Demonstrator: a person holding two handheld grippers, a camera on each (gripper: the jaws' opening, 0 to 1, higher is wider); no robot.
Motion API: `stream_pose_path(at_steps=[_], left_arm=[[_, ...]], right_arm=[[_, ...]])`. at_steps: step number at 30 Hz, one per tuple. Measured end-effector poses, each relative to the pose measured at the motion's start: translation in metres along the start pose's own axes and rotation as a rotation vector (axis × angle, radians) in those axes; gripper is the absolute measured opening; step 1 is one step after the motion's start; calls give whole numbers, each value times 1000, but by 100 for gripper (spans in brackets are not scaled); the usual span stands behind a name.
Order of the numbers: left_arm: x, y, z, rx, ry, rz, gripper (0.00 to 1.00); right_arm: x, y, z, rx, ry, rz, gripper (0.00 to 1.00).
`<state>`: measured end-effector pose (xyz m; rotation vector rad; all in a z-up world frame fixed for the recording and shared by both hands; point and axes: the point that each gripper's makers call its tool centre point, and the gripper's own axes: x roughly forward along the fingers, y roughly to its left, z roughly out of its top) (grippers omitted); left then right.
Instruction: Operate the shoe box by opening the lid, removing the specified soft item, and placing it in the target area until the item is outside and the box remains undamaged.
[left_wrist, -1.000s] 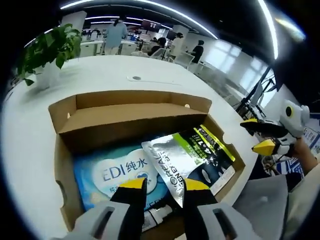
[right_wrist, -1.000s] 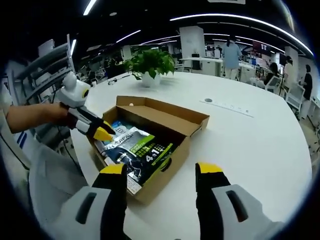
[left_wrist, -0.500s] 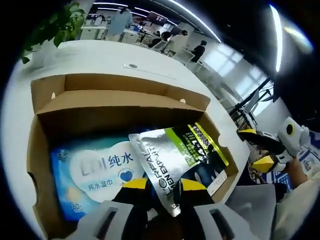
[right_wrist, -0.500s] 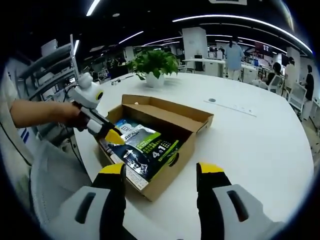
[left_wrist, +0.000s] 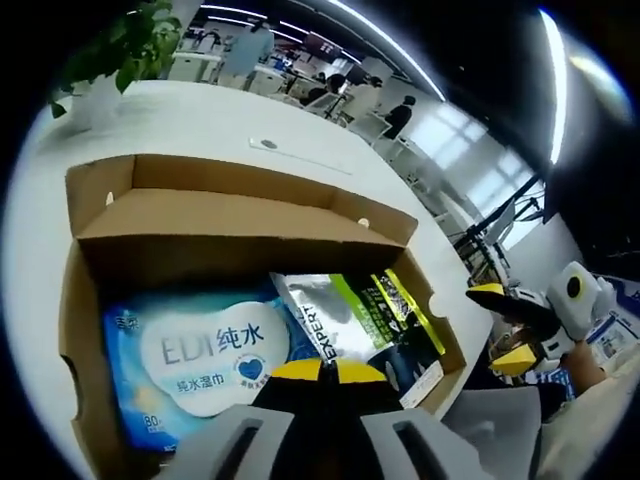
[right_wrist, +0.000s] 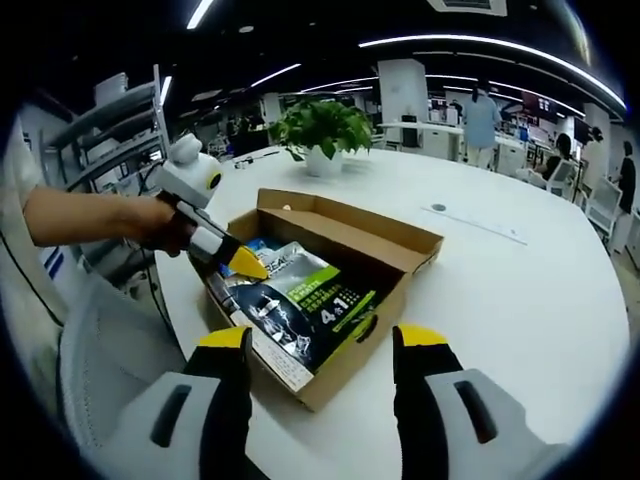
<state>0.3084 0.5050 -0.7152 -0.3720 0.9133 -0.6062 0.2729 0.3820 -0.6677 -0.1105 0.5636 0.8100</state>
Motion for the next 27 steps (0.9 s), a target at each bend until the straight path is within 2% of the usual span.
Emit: stream_pose_path(at_steps=[14, 27], left_arm=[[-11, -16, 16, -13, -19, -9, 1], [-12, -39, 38, 38, -23, 1, 0]], right_arm=[[21, 22, 7, -80, -1, 57, 52], [47, 34, -2, -208, 16, 55, 40]])
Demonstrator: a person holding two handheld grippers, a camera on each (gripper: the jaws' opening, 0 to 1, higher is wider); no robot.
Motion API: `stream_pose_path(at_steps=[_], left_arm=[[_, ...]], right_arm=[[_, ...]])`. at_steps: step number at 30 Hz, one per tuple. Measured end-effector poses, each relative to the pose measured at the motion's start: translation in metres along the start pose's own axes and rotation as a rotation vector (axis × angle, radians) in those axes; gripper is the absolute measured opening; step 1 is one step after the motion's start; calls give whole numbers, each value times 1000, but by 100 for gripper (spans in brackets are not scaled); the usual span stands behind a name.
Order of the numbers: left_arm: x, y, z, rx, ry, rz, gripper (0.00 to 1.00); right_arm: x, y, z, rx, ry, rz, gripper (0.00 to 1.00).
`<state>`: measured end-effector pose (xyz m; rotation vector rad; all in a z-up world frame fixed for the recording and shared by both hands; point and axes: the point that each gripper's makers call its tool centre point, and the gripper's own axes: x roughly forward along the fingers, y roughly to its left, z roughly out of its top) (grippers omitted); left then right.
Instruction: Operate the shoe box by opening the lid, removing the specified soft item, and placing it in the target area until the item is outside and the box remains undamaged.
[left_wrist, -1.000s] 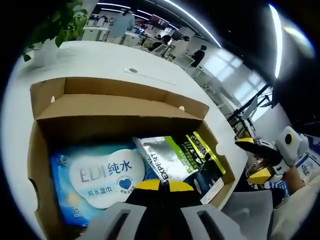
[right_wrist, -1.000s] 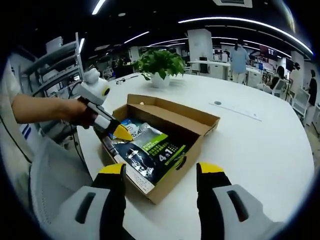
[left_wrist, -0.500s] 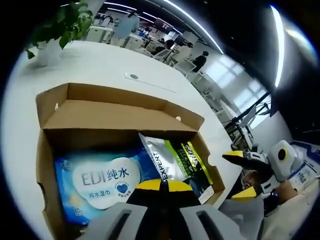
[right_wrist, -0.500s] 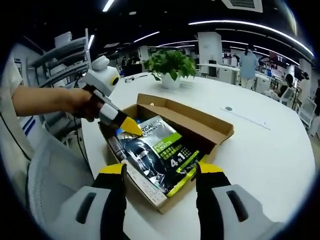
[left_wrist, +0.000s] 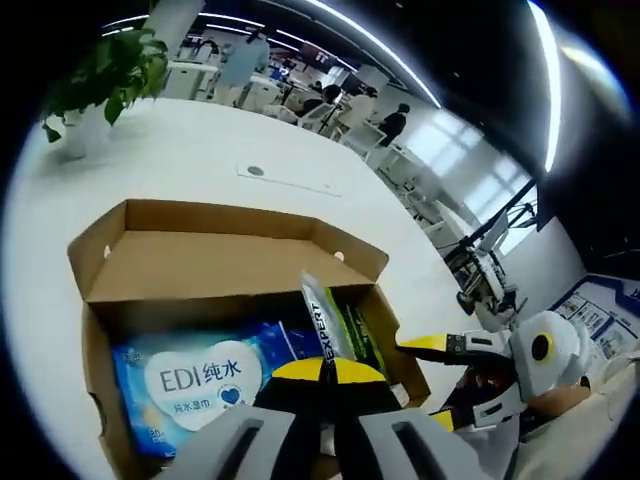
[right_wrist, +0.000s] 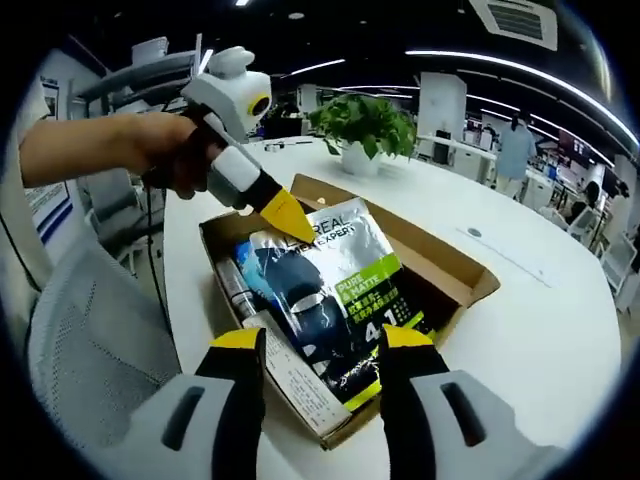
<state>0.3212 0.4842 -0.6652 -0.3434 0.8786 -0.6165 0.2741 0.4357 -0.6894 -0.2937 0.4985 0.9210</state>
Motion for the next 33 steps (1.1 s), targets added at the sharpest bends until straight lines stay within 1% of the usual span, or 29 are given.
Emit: stream_pose_path(at_steps=[4, 10, 19, 23, 29, 33], left_arm=[[2, -6, 3, 21, 12, 3, 0], [1, -12, 9, 33, 13, -2, 0], [2, -17, 12, 43, 22, 4, 0], [2, -14, 11, 74, 31, 29, 0], [1, -8, 8, 122, 47, 62, 0], [-1, -6, 7, 142, 51, 72, 0]], right_arm=[[8, -3, 2, -16, -9, -24, 35], [19, -3, -1, -26, -9, -47, 33], [26, -9, -6, -110, -3, -112, 26], [25, -8, -5, -113, -8, -105, 23], [23, -4, -3, -110, -20, -95, 13], [20, -4, 2, -87, -38, -91, 5]])
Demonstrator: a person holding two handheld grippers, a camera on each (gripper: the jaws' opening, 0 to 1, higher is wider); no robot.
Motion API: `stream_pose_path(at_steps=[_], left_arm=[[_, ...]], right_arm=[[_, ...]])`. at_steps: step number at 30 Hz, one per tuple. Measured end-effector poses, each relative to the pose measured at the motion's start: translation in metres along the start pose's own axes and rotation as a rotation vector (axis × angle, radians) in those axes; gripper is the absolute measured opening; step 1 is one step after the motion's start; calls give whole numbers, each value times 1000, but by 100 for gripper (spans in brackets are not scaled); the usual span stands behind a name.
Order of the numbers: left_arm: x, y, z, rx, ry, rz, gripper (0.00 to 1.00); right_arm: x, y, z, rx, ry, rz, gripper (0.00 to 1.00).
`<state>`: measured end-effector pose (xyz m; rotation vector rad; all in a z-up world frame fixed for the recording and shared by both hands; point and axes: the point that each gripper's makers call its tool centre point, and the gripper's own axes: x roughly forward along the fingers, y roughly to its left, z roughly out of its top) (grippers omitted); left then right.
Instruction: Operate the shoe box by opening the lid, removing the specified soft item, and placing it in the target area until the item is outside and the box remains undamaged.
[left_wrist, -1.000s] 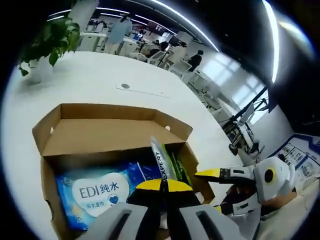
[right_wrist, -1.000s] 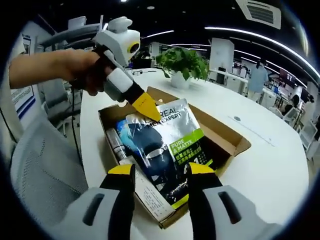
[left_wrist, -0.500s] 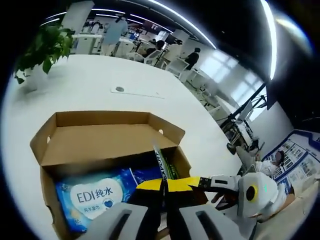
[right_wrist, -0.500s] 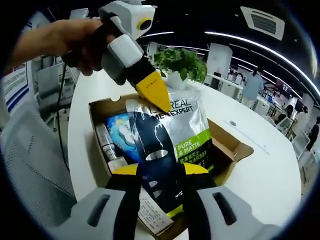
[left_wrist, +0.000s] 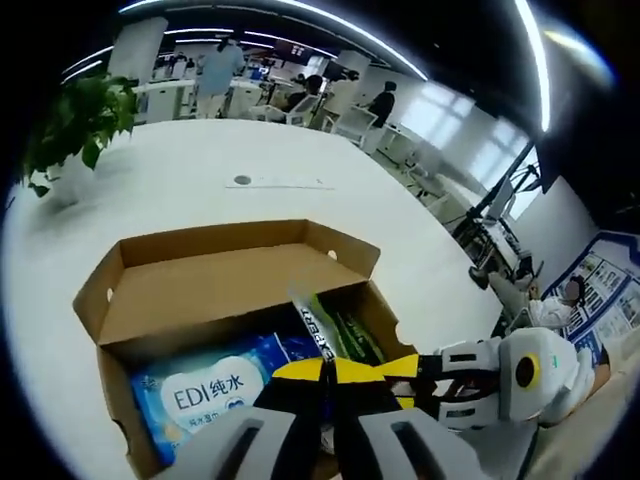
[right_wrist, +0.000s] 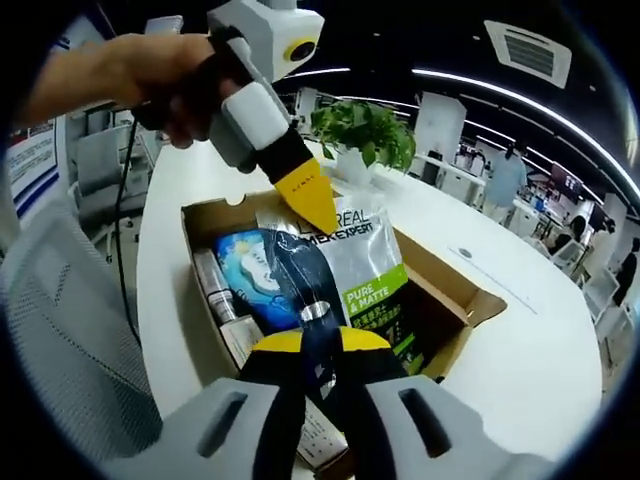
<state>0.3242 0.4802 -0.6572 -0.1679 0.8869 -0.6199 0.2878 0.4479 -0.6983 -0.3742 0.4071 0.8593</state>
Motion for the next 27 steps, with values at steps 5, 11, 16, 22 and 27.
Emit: stream_pose_path(at_steps=[5, 11, 16, 22, 27], left_arm=[[-7, 1, 2, 2, -13, -4, 0], [-18, -2, 4, 6, -30, -13, 0], [-30, -10, 10, 14, -58, -21, 0], [-42, -20, 20, 24, -91, -37, 0], [-47, -31, 30, 39, -117, -55, 0]], right_arm=[[-3, 2, 8, 11, -17, 17, 2], [-8, 7, 18, -7, -28, 39, 1], [-15, 7, 31, -4, -44, 54, 0], [-25, 5, 44, 2, -56, 76, 0], [-35, -2, 53, -4, -61, 79, 0]])
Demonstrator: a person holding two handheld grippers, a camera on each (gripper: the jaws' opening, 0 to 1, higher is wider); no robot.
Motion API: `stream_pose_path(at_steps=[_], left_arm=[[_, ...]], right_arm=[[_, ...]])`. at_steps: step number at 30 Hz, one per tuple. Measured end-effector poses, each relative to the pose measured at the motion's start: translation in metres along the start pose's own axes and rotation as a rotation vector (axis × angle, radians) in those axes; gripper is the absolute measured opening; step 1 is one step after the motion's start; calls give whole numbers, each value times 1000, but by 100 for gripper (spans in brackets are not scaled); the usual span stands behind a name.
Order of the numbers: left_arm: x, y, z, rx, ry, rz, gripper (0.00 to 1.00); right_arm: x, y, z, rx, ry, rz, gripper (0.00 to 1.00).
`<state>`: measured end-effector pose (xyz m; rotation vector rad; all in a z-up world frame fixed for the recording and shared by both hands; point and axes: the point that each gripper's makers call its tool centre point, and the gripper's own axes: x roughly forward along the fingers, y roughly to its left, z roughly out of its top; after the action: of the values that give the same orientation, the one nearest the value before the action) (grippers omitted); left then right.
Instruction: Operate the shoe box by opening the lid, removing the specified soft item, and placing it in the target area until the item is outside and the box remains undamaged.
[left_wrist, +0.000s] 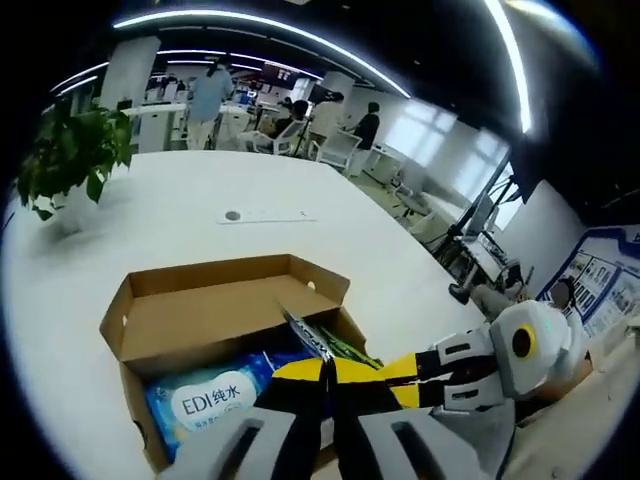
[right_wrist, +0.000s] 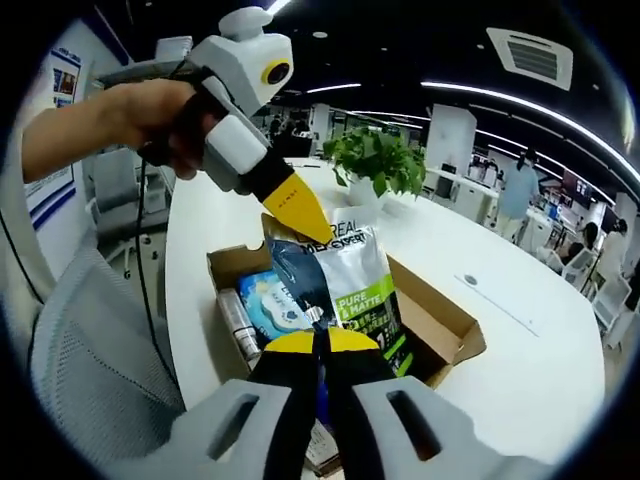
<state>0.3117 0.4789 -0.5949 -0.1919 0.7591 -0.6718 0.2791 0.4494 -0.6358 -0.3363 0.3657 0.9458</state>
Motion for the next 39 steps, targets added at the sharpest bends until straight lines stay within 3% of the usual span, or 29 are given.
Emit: stream_pose_path(at_steps=[11, 39], left_arm=[[15, -21, 17, 38, -25, -45, 0], [99, -61, 17, 116, 50, -108, 0]], right_arm=[[-22, -22, 2, -20, 17, -13, 0], [-62, -79, -55, 13, 129, -103, 0]])
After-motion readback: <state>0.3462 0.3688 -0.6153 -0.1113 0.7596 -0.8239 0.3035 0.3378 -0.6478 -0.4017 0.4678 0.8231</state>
